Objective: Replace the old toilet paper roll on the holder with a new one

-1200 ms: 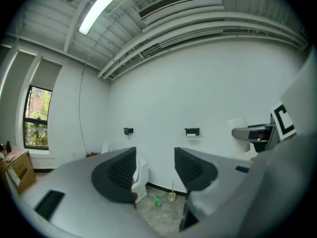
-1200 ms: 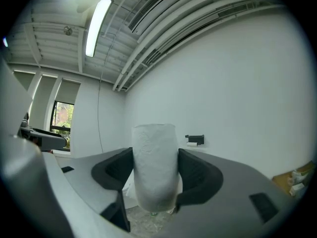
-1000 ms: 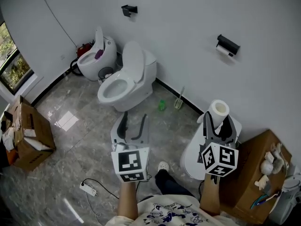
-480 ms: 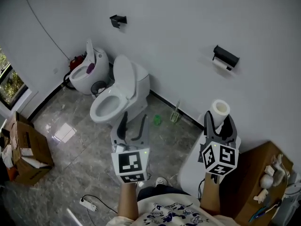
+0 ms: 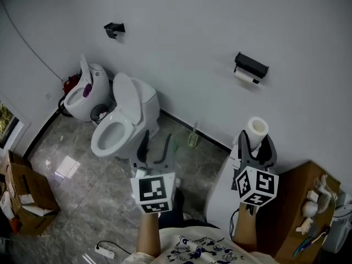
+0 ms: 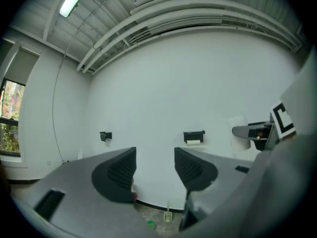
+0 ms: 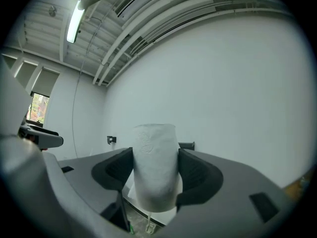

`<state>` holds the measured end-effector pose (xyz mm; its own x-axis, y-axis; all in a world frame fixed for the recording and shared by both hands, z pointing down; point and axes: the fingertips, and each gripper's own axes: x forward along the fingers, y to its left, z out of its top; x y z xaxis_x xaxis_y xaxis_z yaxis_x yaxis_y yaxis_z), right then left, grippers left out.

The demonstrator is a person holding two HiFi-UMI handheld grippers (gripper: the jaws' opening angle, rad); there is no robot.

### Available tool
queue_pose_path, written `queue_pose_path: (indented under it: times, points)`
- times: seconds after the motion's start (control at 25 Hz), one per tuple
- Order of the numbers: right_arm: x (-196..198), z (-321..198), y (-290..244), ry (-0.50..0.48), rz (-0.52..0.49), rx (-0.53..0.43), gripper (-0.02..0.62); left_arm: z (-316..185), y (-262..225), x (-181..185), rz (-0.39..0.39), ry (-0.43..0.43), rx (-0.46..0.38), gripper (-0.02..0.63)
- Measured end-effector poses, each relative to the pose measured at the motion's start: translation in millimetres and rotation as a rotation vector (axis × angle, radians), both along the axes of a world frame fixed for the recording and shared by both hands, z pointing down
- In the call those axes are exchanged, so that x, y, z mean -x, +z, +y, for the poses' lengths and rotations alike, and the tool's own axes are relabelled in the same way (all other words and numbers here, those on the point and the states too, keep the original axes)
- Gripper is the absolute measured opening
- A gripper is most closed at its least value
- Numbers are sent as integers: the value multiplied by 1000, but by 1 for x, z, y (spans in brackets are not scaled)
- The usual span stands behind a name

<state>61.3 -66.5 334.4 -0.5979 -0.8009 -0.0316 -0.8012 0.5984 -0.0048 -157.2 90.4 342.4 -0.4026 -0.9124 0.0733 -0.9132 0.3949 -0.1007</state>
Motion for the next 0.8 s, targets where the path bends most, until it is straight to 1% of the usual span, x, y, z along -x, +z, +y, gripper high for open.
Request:
queue_pose_path:
  times: [0.16, 0.32, 0.8]
  points:
    - [4, -28, 5, 57, 5, -8, 293, -43, 4, 13, -10, 54, 6, 225]
    - [12, -67, 7, 126, 4, -3, 293, -94, 5, 32, -20, 111, 1, 225]
    - [66, -178, -16, 314, -13, -28, 293, -254, -18, 108, -47, 292, -21, 225]
